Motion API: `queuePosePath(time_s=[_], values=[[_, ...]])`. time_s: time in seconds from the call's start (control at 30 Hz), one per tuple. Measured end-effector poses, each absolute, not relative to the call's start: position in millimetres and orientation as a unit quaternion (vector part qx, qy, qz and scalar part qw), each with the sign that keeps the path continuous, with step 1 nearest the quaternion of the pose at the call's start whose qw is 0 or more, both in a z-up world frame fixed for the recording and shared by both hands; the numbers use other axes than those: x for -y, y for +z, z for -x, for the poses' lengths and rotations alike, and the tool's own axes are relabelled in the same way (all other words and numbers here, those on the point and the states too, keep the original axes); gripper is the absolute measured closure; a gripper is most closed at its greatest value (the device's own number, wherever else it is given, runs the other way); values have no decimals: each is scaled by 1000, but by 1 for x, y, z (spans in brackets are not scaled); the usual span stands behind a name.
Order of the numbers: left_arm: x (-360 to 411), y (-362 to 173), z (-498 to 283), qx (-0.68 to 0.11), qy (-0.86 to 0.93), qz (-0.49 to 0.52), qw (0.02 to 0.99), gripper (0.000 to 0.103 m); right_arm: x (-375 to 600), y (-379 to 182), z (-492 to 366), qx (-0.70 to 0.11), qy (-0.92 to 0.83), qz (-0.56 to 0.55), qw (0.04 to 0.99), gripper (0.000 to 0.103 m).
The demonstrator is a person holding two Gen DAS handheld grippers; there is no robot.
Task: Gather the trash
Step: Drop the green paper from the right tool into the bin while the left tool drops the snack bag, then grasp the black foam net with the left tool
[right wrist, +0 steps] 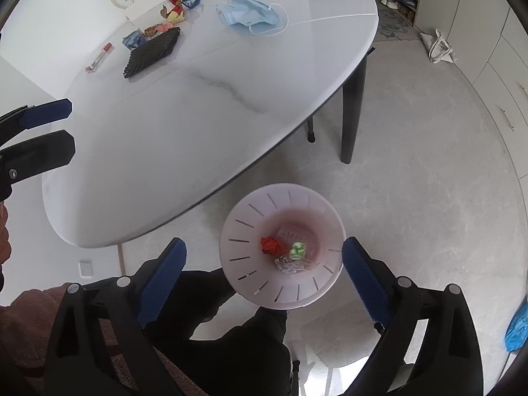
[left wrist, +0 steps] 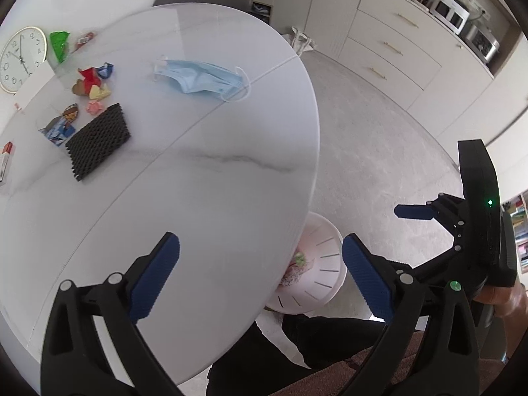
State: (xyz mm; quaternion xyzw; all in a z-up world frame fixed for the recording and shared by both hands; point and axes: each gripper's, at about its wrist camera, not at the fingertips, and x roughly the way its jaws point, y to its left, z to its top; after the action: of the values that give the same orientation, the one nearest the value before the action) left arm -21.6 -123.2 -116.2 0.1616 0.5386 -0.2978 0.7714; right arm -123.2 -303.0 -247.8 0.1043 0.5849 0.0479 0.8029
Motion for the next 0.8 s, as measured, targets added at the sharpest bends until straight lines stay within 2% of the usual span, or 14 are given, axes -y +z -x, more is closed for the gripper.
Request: queuePosePath(time_s=[0.6, 0.8], values=[[62, -123, -22, -537, -212, -98, 810, 8, 283, -227, 95, -565, 38, -114, 816, 5], [34, -142, -94, -496, -202, -163, 828, 8, 265, -217, 67, -556, 27, -115, 823, 5]])
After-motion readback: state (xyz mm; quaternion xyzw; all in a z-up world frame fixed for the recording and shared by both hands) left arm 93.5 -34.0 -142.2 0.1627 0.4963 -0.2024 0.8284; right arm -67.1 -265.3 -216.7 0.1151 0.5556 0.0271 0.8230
